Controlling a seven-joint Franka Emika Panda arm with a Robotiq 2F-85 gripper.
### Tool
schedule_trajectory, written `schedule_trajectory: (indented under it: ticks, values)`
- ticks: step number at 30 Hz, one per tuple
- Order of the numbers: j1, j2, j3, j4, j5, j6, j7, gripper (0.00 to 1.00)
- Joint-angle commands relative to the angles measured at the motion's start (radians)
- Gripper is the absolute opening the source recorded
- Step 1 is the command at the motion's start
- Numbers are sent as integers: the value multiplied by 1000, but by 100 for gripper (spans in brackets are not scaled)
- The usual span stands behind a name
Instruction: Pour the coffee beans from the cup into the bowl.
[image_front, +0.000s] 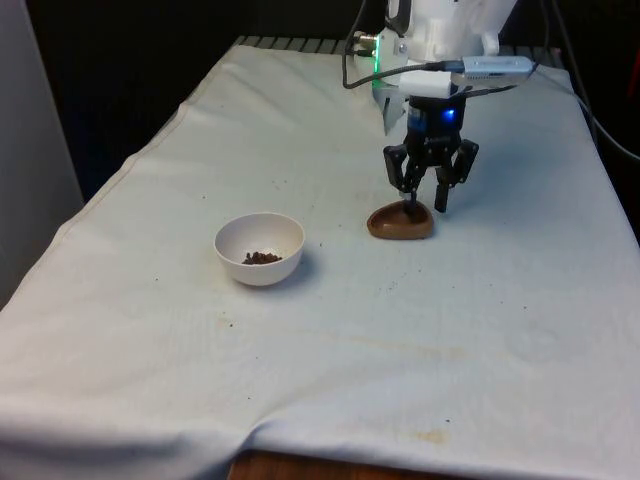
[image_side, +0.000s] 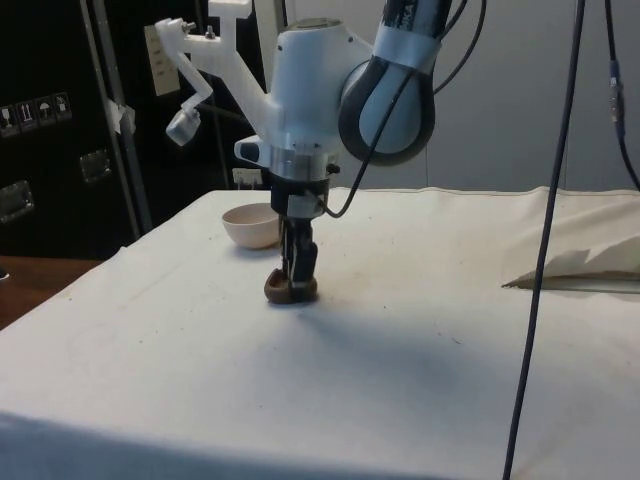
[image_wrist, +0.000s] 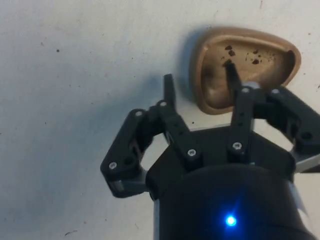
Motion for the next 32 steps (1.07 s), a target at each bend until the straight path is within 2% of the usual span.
schedule_trajectory:
  ticks: [1, 6, 7, 8, 10, 14, 15, 17, 23, 24, 26, 32]
  values:
    - [9, -3, -16, -5, -11, 13, 6, 52]
    - [8, -3, -15, -5, -11, 14, 5, 78]
    - [-1, 0, 0, -1, 0, 2, -1, 84]
    - [9, -4, -16, -5, -11, 13, 6, 89]
    - [5, -20, -8, -5, -6, -4, 2, 99]
    - [0, -50, 0, -9, -1, -25, -1, 100]
    - [-1, -32, 0, -1, 0, -12, -1, 100]
    - [-2, -77, 4, -10, 2, -51, -3, 100]
    - [-3, -135, 9, -11, 5, -106, -6, 100]
    - [-1, -116, 4, -8, 0, -90, -1, 100]
    - [-4, -150, 9, -12, 6, -120, -7, 100]
    - [-3, -197, 10, -10, 8, -165, -10, 100]
